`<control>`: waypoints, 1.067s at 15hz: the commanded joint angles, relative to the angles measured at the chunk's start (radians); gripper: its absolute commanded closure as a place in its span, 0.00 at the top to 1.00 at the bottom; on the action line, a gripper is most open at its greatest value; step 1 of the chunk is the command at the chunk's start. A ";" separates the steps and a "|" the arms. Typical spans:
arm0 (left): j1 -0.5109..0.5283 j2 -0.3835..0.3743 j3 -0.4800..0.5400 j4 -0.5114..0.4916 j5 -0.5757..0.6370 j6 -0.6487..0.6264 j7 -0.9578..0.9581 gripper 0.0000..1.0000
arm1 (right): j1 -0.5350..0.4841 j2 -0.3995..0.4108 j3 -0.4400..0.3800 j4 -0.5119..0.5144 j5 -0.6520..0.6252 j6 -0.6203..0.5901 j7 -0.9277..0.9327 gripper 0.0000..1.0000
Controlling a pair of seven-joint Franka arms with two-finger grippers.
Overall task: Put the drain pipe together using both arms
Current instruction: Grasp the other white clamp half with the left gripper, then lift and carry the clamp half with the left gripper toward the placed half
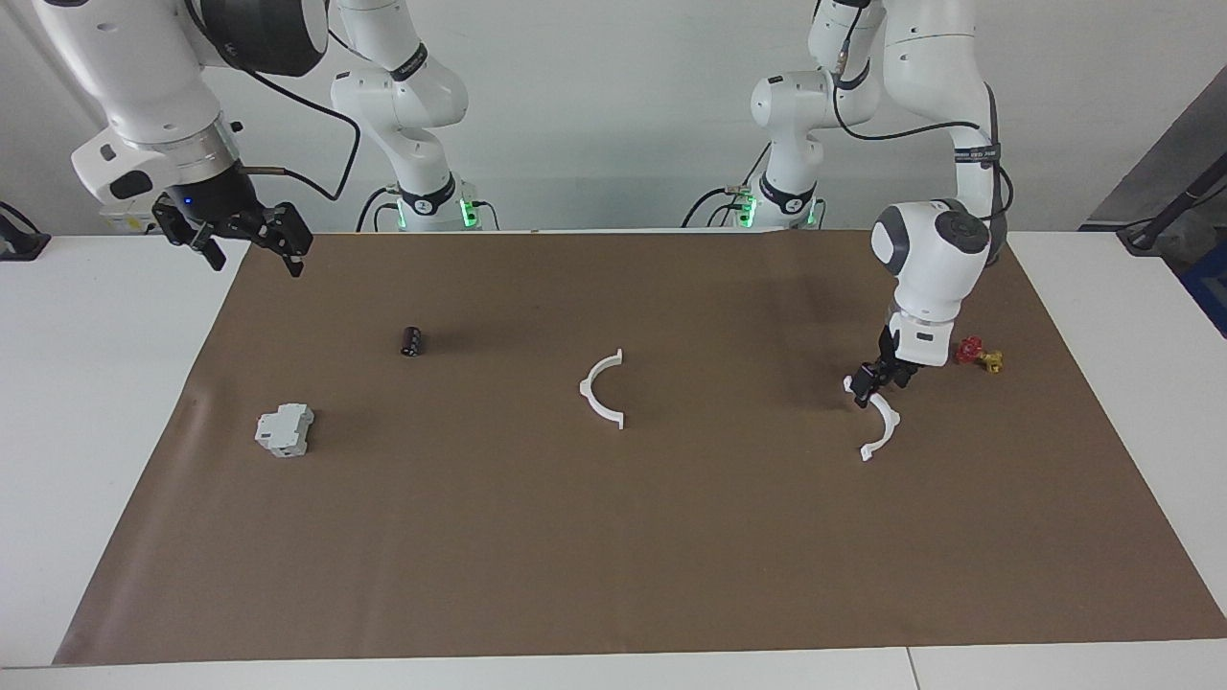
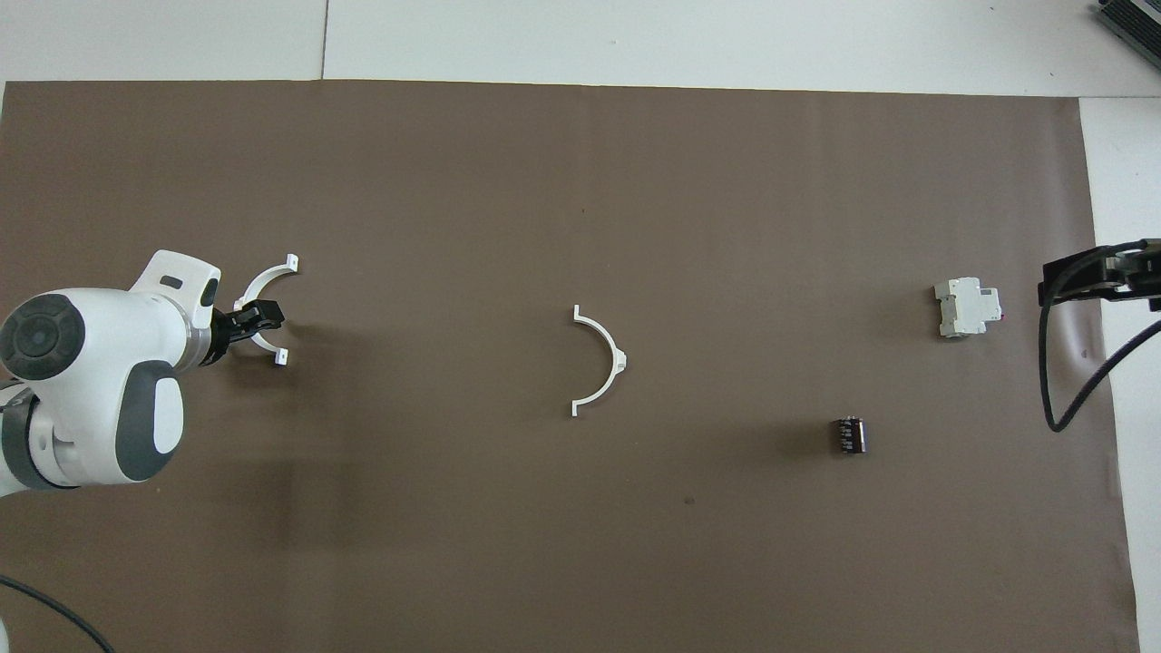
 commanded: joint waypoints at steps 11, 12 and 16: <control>-0.038 0.002 0.006 0.017 -0.010 -0.026 -0.032 0.00 | 0.048 -0.057 -0.053 -0.100 0.019 -0.020 -0.008 1.00; -0.059 0.002 0.006 0.054 -0.010 -0.077 -0.064 0.00 | 0.050 -0.061 -0.053 -0.105 0.019 -0.025 -0.007 1.00; -0.208 0.002 0.007 0.149 0.002 -0.213 -0.347 0.00 | 0.047 -0.060 -0.053 -0.097 0.019 -0.016 -0.013 1.00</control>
